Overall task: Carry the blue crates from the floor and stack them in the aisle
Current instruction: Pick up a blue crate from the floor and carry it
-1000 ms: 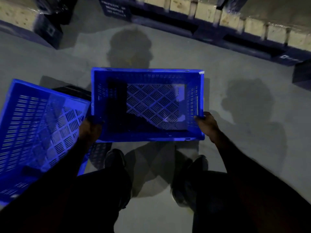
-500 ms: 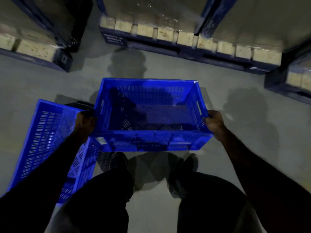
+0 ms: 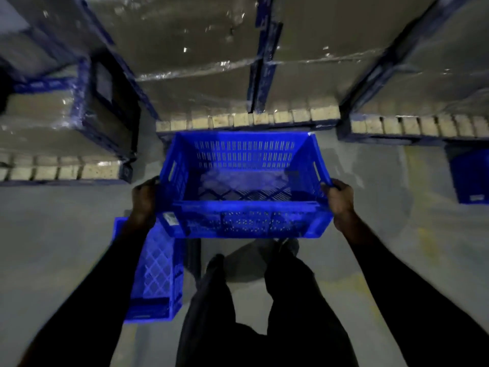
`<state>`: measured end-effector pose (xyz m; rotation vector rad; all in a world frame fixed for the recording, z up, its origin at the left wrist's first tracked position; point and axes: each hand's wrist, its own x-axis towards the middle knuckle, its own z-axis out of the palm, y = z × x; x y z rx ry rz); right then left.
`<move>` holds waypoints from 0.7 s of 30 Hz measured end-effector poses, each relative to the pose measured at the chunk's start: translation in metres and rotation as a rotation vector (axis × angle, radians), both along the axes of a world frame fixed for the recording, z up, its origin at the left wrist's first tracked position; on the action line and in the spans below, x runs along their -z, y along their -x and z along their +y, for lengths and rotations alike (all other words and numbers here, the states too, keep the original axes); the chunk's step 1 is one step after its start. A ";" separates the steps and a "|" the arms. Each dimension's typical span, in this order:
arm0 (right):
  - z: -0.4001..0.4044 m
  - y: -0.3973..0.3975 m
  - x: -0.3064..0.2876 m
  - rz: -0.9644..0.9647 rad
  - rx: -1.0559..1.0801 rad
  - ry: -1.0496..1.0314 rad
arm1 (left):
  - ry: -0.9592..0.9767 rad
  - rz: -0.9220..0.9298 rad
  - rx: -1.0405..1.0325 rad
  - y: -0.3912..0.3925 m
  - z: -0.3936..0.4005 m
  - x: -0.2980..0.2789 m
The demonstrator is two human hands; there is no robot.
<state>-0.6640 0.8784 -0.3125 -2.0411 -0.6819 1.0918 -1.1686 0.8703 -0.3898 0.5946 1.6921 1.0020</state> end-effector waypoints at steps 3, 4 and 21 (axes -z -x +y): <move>-0.039 -0.007 -0.049 0.040 0.116 -0.108 | -0.020 -0.086 -0.001 -0.020 0.017 -0.063; -0.055 -0.008 -0.061 0.044 0.156 -0.139 | -0.004 -0.101 0.048 -0.028 0.027 -0.077; -0.261 -0.068 -0.132 -0.008 0.769 -0.258 | 0.076 -0.314 0.778 -0.223 0.070 -0.193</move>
